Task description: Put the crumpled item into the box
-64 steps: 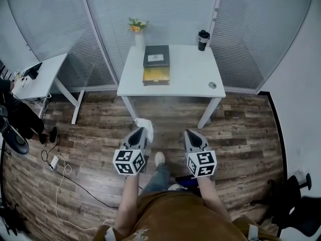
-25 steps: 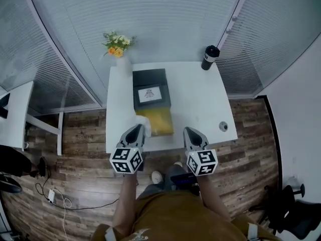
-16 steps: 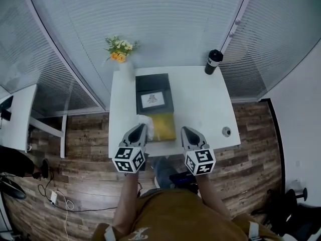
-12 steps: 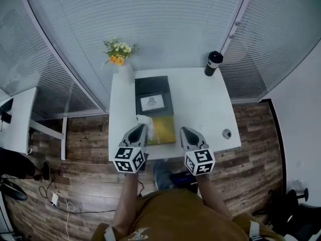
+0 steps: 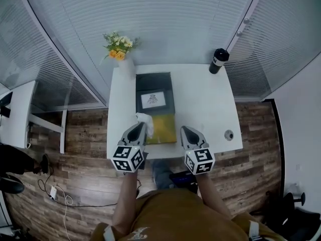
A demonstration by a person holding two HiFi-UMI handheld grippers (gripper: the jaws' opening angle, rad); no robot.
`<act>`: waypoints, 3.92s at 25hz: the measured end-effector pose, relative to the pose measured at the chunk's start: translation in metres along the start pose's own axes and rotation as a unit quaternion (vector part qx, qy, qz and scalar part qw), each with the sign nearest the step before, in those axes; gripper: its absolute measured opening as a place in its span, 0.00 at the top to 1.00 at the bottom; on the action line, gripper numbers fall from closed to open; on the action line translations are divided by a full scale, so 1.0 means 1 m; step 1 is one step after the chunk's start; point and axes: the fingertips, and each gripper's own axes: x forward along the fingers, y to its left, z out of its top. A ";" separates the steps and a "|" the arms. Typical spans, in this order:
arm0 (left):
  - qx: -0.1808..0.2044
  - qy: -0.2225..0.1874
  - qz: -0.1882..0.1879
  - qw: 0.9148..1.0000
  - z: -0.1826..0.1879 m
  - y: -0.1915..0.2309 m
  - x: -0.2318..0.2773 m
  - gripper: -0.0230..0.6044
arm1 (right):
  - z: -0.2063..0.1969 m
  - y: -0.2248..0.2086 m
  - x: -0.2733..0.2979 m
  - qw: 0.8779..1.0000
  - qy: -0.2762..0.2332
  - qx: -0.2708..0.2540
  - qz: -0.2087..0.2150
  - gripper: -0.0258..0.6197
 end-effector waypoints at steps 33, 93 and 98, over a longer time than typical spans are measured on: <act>-0.021 0.099 0.017 0.995 -0.080 0.023 0.031 0.91 | -0.062 -0.008 0.039 0.996 0.081 -0.016 0.029 0.94; 0.059 0.366 -0.059 0.927 -0.165 0.010 0.101 0.85 | -0.078 -0.031 0.080 0.992 0.127 -0.001 0.026 0.94; 0.062 0.358 -0.058 0.930 -0.162 0.007 0.100 0.83 | -0.077 -0.033 0.075 0.992 0.123 -0.002 0.024 0.94</act>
